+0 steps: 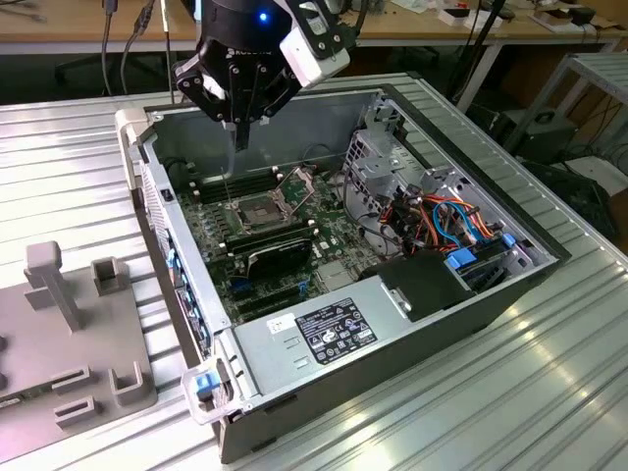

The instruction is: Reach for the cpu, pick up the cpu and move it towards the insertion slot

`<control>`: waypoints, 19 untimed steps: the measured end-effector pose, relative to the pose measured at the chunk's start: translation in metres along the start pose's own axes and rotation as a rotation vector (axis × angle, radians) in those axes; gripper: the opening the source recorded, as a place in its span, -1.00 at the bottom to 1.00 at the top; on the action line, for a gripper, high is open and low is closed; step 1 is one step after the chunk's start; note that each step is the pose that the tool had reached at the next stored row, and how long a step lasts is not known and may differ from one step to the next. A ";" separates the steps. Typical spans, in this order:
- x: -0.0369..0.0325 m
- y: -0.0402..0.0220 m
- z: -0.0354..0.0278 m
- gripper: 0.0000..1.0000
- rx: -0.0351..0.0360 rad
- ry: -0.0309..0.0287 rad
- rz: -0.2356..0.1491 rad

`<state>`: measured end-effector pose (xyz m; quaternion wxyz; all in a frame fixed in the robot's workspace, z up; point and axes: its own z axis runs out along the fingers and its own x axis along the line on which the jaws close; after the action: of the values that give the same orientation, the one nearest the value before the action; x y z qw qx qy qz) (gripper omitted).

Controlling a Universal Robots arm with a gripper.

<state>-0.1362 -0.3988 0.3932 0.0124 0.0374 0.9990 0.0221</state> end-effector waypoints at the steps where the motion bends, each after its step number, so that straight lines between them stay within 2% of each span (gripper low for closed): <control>1: 0.0007 -0.0001 0.0000 -0.79 0.0000 0.0001 0.000; 19: 0.0126 -0.0010 -0.0001 -0.79 0.0002 0.0020 0.000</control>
<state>-0.1488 -0.3989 0.3930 0.0114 0.0374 0.9990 0.0220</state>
